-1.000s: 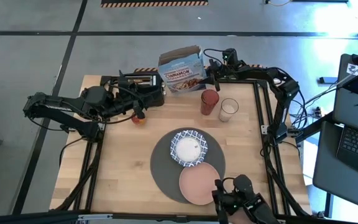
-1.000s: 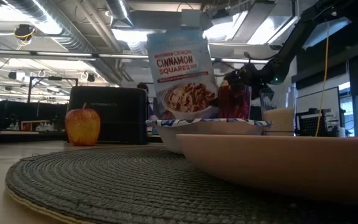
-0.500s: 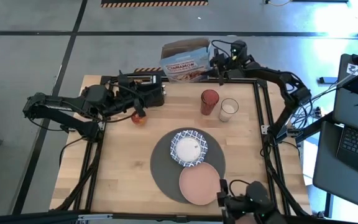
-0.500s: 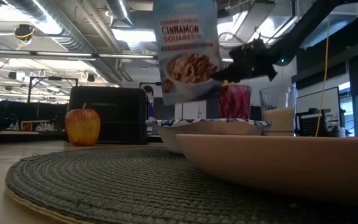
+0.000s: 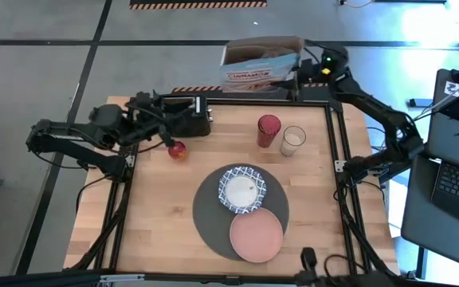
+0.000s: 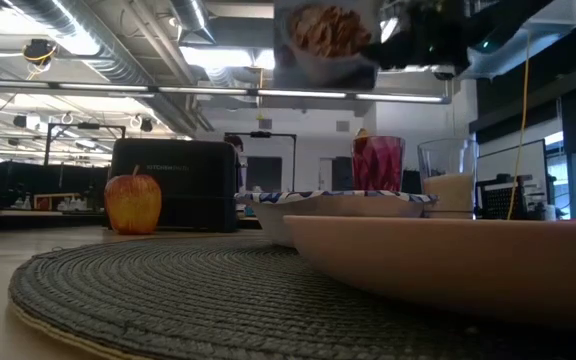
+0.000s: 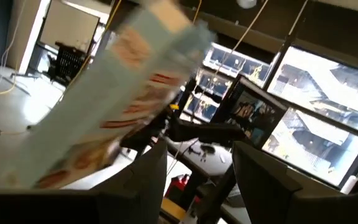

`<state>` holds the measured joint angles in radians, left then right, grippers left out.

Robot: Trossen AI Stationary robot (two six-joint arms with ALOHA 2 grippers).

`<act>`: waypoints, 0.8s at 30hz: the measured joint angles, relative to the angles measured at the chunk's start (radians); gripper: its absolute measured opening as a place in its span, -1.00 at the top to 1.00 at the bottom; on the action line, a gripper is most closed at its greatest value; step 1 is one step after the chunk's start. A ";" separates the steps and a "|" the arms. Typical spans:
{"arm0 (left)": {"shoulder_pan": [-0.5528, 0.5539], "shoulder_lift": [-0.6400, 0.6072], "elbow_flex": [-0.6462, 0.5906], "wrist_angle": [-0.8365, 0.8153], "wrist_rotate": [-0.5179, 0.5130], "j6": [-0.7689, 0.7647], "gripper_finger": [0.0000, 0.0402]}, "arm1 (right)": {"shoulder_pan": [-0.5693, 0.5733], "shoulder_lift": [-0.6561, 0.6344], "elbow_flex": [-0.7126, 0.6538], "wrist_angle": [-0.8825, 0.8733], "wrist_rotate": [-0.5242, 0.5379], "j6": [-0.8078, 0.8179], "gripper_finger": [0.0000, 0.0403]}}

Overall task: Arrange a breakfast setting
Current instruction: Pour the cereal from the cereal box into the blue patterned bowl

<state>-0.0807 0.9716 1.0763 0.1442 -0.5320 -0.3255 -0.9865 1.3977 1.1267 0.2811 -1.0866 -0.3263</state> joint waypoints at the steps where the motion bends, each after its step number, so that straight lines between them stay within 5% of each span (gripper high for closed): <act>1: -0.001 -0.016 0.000 -0.015 0.000 0.006 0.13 | 0.006 -0.022 0.000 -0.005 0.002 0.008 0.37; 9: -0.001 -0.117 0.000 -0.118 0.001 0.021 0.13 | 0.129 -0.189 0.001 -0.177 0.100 -0.067 0.37; 20: -0.001 -0.135 0.000 -0.156 0.052 0.021 0.13 | 0.449 -0.350 0.001 -0.604 0.698 -0.433 0.37; 24: -0.001 -0.125 0.000 -0.164 0.092 0.018 0.13 | 0.520 -0.377 0.000 -0.655 0.800 -0.430 0.37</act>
<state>-0.0814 0.8463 1.0763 -0.0193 -0.4400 -0.3075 -0.4663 1.0209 1.1271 -0.3741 -0.2870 -0.7565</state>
